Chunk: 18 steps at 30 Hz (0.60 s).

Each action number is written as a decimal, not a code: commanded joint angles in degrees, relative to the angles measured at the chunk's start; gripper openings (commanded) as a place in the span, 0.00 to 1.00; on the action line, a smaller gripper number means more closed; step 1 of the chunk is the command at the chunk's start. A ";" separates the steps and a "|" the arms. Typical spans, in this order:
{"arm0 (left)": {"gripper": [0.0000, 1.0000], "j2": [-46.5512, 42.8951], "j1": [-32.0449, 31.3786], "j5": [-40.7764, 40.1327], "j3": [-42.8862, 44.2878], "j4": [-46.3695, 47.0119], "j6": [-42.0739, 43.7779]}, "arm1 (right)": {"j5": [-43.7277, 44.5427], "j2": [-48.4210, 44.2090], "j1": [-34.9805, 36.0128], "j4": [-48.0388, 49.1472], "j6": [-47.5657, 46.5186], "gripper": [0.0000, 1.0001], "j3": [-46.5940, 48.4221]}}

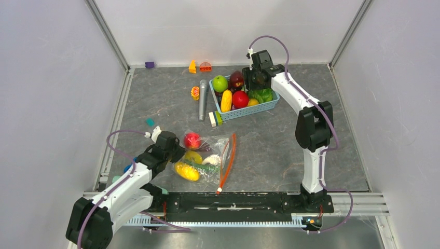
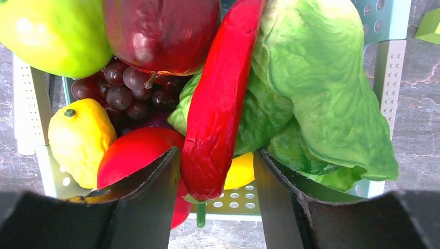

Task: Open the zip-top bag and remove the fake food
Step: Place the fake vegetable in the bin.

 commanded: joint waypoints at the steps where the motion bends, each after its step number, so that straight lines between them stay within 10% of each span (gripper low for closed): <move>1: 0.02 -0.76 0.03 -0.51 -0.19 0.85 1.35 | 1.40 -4.04 0.23 0.58 -1.43 0.61 1.16; 18: 0.02 -0.96 0.03 -0.46 0.12 0.58 1.18 | 1.93 -16.66 0.13 2.17 -2.09 0.72 -6.78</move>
